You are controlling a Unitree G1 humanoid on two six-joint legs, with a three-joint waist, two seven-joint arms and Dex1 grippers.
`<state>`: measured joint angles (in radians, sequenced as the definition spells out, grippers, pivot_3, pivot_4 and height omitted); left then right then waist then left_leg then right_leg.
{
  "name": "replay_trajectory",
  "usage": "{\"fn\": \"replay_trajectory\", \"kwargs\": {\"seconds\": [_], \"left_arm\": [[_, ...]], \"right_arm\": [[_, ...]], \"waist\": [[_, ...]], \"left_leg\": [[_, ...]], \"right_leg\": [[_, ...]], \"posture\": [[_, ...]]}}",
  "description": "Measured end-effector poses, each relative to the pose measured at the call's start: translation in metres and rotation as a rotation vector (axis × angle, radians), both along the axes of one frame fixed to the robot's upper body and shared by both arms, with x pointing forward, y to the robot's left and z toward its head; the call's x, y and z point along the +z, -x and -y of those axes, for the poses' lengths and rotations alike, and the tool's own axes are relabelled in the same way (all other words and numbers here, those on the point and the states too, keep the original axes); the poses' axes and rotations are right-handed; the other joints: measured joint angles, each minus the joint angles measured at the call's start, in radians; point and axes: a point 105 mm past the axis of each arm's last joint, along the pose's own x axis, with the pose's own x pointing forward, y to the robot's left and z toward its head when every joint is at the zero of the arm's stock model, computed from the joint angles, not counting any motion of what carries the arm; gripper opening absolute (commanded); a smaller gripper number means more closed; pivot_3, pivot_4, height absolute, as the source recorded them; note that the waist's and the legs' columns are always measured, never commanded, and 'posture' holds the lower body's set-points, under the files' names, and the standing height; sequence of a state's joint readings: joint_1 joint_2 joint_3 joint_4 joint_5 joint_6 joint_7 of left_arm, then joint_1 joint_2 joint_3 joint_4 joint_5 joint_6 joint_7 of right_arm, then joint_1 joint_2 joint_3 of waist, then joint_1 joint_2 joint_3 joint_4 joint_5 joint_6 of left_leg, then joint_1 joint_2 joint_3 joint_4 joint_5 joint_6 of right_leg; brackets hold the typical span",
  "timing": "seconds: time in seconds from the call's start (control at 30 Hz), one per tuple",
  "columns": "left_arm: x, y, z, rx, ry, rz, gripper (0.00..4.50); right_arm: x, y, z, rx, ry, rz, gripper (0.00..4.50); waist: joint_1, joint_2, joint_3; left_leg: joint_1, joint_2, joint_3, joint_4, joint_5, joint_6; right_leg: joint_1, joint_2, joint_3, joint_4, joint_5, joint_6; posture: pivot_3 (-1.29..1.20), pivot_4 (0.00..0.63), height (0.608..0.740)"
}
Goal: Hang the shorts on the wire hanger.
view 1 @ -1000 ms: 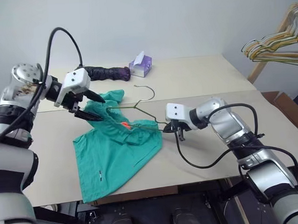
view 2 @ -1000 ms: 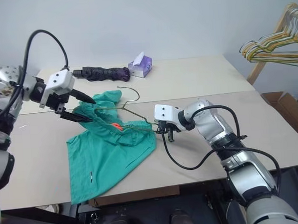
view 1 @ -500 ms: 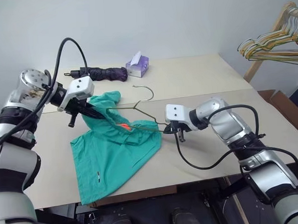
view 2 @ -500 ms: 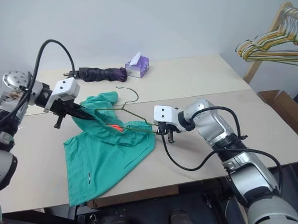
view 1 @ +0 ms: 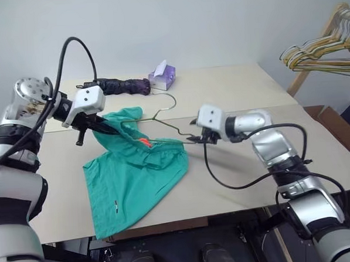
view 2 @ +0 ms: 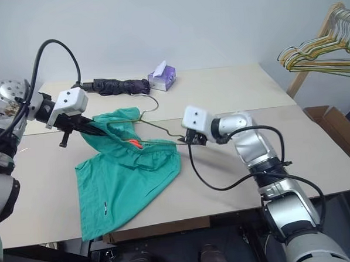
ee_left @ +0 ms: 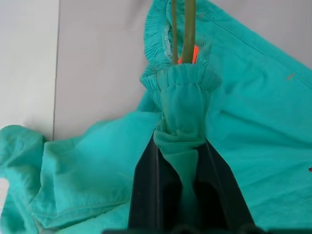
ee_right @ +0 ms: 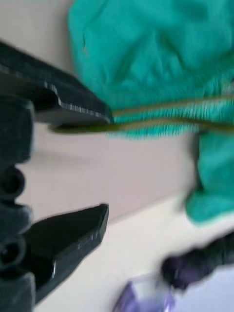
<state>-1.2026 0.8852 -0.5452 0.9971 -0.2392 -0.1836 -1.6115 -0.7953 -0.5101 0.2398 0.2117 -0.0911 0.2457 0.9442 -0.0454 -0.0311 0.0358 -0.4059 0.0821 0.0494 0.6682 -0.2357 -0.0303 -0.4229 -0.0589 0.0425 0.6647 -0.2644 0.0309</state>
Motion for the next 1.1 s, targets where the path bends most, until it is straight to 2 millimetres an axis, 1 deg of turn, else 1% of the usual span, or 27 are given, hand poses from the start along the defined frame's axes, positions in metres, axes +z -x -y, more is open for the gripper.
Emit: {"fn": "replay_trajectory", "kwargs": {"seconds": [0.03, 0.07, 0.1, 0.2, 0.27, 0.3, 0.37, 0.43, 0.5, 0.6, 0.67, 0.73, 0.83, 0.93, 0.97, 1.07, 1.1], "left_arm": [[0.001, -0.001, 0.000, 0.004, 0.006, 0.006, 0.00], [0.001, -0.001, -0.001, 0.010, 0.012, 0.012, 0.00], [0.002, -0.002, -0.004, 0.023, 0.017, 0.017, 0.00], [0.003, -0.003, -0.011, 0.060, 0.019, 0.018, 0.00], [0.005, -0.004, -0.015, 0.079, 0.029, 0.025, 0.00], [0.007, -0.004, -0.016, 0.087, 0.033, 0.032, 0.00], [0.013, -0.005, -0.017, 0.097, 0.050, 0.051, 0.00], [0.018, -0.007, -0.019, 0.106, 0.053, 0.068, 0.00], [0.023, -0.007, -0.019, 0.110, 0.054, 0.083, 0.00], [0.027, -0.008, -0.020, 0.117, 0.062, 0.097, 0.00], [0.028, -0.008, -0.020, 0.119, 0.062, 0.100, 0.00], [0.029, -0.008, -0.020, 0.118, 0.068, 0.104, 0.00], [0.030, -0.009, -0.020, 0.120, 0.068, 0.110, 0.00], [0.031, -0.010, -0.019, 0.123, 0.073, 0.113, 0.00], [0.031, -0.010, -0.018, 0.122, 0.081, 0.116, 0.00], [0.033, -0.011, -0.016, 0.119, 0.096, 0.122, 0.00], [0.034, -0.011, -0.016, 0.120, 0.100, 0.124, 0.00]], "right_arm": [[0.008, 0.000, 0.006, -0.023, -0.017, 0.013, 4.34], [0.017, 0.000, 0.012, -0.042, -0.042, 0.026, 4.46], [0.028, 0.003, 0.019, -0.065, -0.075, 0.037, 4.46], [0.048, 0.010, 0.038, -0.122, -0.155, 0.034, 4.46], [0.051, 0.015, 0.046, -0.154, -0.223, -0.012, 4.46], [0.047, 0.019, 0.051, -0.173, -0.271, -0.063, 4.46], [0.031, 0.025, 0.055, -0.198, -0.316, -0.155, 4.46], [0.005, 0.030, 0.052, -0.221, -0.354, -0.263, 4.46], [-0.020, 0.035, 0.040, -0.228, -0.384, -0.374, 4.46], [-0.046, 0.037, 0.013, -0.212, -0.439, -0.499, 4.46], [-0.059, 0.035, -0.002, -0.207, -0.478, -0.565, 4.46], [-0.070, 0.031, -0.011, -0.218, -0.510, -0.624, 4.46], [-0.072, 0.017, -0.026, -0.220, -0.544, -0.648, 4.46], [-0.071, 0.010, -0.044, -0.187, -0.525, -0.610, 3.91], [-0.074, 0.009, -0.052, -0.173, -0.532, -0.614, 3.60], [-0.079, 0.012, -0.064, -0.126, -0.524, -0.640, 2.47], [-0.080, 0.013, -0.068, -0.110, -0.522, -0.649, 2.20]], "waist": [[0.001, 0.000, 0.000], [0.001, 0.000, 0.000], [0.001, 0.000, 0.000], [0.000, 0.000, 0.000], [-0.001, 0.000, 0.000], [-0.001, 0.000, 0.000], [-0.003, -0.001, 0.000], [-0.004, -0.001, 0.000], [-0.008, -0.001, 0.000], [-0.018, -0.001, 0.000], [-0.023, -0.001, 0.000], [-0.024, -0.001, 0.000], [-0.025, -0.001, 0.000], [-0.026, -0.001, 0.000], [-0.025, -0.001, 0.000], [-0.024, -0.001, 0.000], [-0.023, -0.001, 0.000]], "left_leg": [[0.000, 0.000, 0.000, 0.000, 0.000, 0.000], [0.000, 0.000, 0.000, 0.000, 0.000, 0.000], [-0.001, 0.000, 0.000, 0.000, 0.000, 0.000], [0.000, 0.000, 0.000, 0.000, 0.000, 0.000], [0.000, 0.000, 0.000, 0.000, 0.000, 0.000], [0.001, 0.000, 0.000, 0.000, 0.000, 0.000], [0.001, 0.000, 0.000, 0.000, 0.000, 0.000], [0.001, 0.000, 0.000, 0.000, 0.000, 0.000], [0.001, 0.000, 0.000, 0.000, 0.000, 0.000], [0.001, 0.000, 0.000, 0.001, 0.000, 0.000], [0.001, 0.000, 0.000, 0.001, 0.000, 0.000], [0.000, 0.000, 0.000, 0.001, 0.000, 0.000], [0.000, 0.000, -0.001, 0.001, 0.000, 0.000], [0.000, 0.000, -0.001, 0.001, 0.000, 0.000], [0.000, 0.000, -0.001, 0.001, 0.000, 0.000], [0.000, 0.000, -0.001, 0.001, 0.000, 0.000], [0.000, 0.000, -0.001, 0.001, 0.000, 0.000]], "right_leg": [[0.000, 0.000, 0.000, 0.000, 0.000, 0.000], [0.000, 0.000, 0.000, 0.000, 0.000, 0.000], [0.000, 0.000, 0.000, 0.000, 0.000, 0.000], [0.000, 0.000, 0.000, 0.000, 0.000, 0.000], [0.001, 0.000, 0.000, 0.000, 0.000, 0.000], [0.001, 0.000, 0.000, 0.000, 0.000, 0.000], [0.001, 0.000, 0.000, 0.000, 0.000, 0.000], [0.001, 0.000, 0.000, 0.000, 0.000, 0.000], [0.001, 0.000, 0.000, 0.001, 0.000, 0.000], [0.001, 0.000, 0.000, 0.001, 0.000, 0.000], [0.001, 0.000, 0.000, 0.001, 0.000, 0.000], [0.001, 0.000, 0.000, 0.001, 0.000, 0.000], [0.001, 0.000, 0.000, 0.001, 0.000, 0.000], [0.001, 0.000, 0.000, 0.001, 0.000, 0.000], [0.001, 0.000, 0.000, 0.001, 0.000, 0.000], [0.001, 0.000, 0.000, 0.001, 0.000, 0.000], [0.001, 0.000, 0.000, 0.001, 0.000, 0.000]], "posture": [[-0.02, 0.000, 0.740], [-0.03, 0.000, 0.740], [-0.03, 0.000, 0.740], [-0.03, 0.000, 0.740], [-0.03, 0.000, 0.740], [-0.03, 0.000, 0.740], [-0.03, 0.000, 0.740], [-0.03, 0.000, 0.740], [-0.02, 0.000, 0.740], [-0.01, 0.000, 0.740], [-0.01, 0.000, 0.740], [-0.01, 0.000, 0.740], [0.01, 0.000, 0.740], [0.02, 0.000, 0.740], [0.02, 0.000, 0.740], [0.03, 0.000, 0.740], [0.03, 0.000, 0.740]]}}
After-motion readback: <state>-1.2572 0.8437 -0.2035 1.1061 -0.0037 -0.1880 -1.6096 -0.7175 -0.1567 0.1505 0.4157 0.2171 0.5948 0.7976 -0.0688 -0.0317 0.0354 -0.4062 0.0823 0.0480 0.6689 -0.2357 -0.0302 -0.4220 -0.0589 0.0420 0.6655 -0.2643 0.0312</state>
